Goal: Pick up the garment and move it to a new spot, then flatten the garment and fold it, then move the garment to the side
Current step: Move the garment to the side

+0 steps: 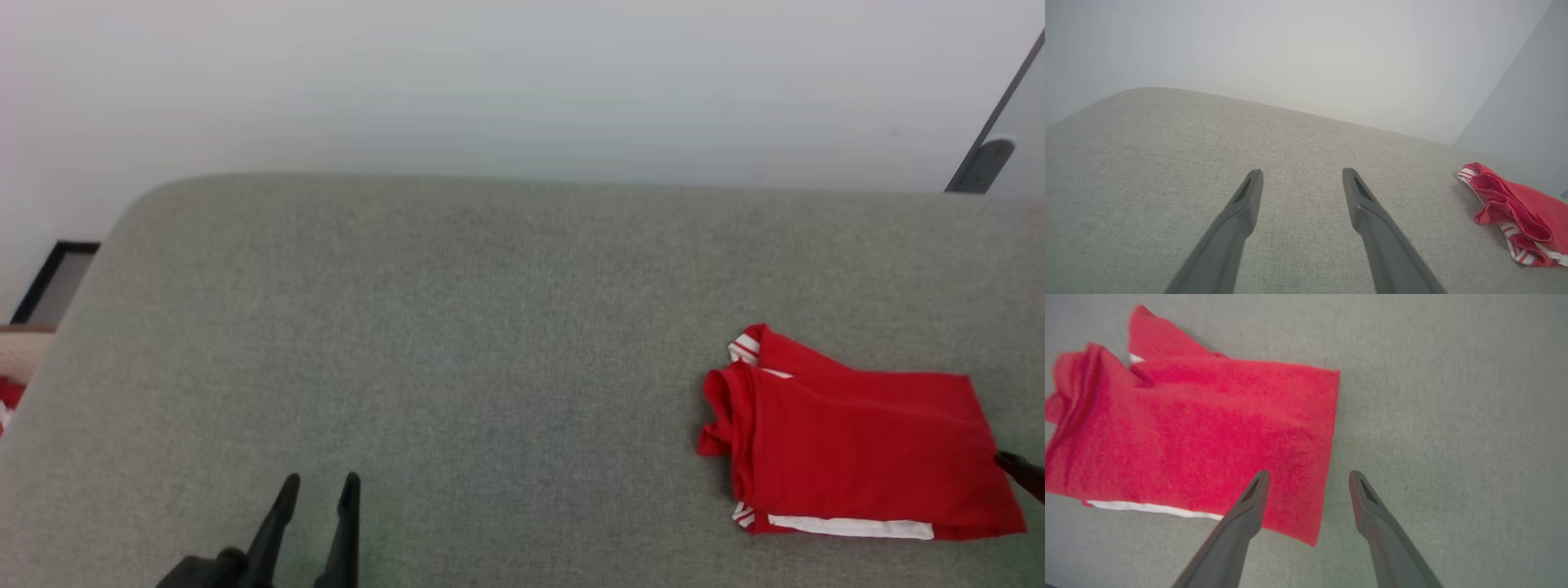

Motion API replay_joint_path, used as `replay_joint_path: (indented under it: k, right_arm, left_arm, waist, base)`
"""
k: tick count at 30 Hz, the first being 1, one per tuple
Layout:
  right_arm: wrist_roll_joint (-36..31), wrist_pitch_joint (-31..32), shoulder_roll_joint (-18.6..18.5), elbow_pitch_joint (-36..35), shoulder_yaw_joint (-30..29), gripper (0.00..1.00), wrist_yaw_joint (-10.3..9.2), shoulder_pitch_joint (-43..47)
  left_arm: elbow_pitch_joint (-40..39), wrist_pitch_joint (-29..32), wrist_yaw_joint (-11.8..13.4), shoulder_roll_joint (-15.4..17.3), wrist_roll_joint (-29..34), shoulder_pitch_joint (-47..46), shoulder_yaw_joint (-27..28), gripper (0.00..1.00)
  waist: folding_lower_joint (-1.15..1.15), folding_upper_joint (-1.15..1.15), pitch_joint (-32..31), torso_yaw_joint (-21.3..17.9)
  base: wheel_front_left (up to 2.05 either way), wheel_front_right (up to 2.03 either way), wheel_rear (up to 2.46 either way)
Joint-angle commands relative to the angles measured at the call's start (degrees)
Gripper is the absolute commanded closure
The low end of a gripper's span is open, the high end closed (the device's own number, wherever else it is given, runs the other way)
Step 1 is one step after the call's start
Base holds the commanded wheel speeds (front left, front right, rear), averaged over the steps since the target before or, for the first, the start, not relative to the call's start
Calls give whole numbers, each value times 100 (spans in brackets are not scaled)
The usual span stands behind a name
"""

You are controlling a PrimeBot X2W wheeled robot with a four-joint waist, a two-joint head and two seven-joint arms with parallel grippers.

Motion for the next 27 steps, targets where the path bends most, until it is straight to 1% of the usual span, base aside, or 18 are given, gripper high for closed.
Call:
replay_joint_path:
  k: [1,3,6,12,18,19,20,21,27]
  right_arm:
    - [45,227,-46,98,6,0,-10,-117]
    - [6,556,-62,284,50,0,-10,-294]
    - [-45,703,73,546,63,0,-10,-555]
    - [-158,590,371,1055,200,0,-10,-889]
    - [-228,401,526,1480,368,0,-10,-917]
    - [-193,379,559,1521,391,25,-10,-931]
    - [-149,330,595,1547,414,56,-10,-959]
    - [-98,284,625,1550,431,100,-10,-983]
    - [90,-266,495,1573,324,100,-17,-1116]
  left_arm:
    - [15,4,-13,5,-24,-98,-39,0]
    - [26,4,-13,11,-36,-214,-95,0]
    - [46,4,-13,13,-58,-393,-163,0]
    - [110,4,-13,1,-73,-722,-277,0]
    - [151,4,-13,26,-67,-951,-373,0]
    - [155,4,-13,28,-65,-982,-383,0]
    - [158,4,-13,31,-62,-1013,-387,0]
    - [158,4,-13,36,-56,-1042,-392,0]
    - [117,4,-13,97,16,-1209,-506,0]
  waist:
    - [0,0,198,47]
    - [0,0,333,52]
    - [0,0,542,62]
    - [0,0,826,77]
    - [0,0,949,39]
    - [0,0,963,22]
    - [0,0,975,-3]
    - [0,0,983,-35]
    - [0,0,997,-301]
  base:
    - [0,0,0]
    - [0,0,0]
    - [0,0,0]
    - [0,0,0]
    - [0,0,0]
    - [0,0,0]
    - [0,0,0]
    - [0,0,0]
    - [0,0,0]
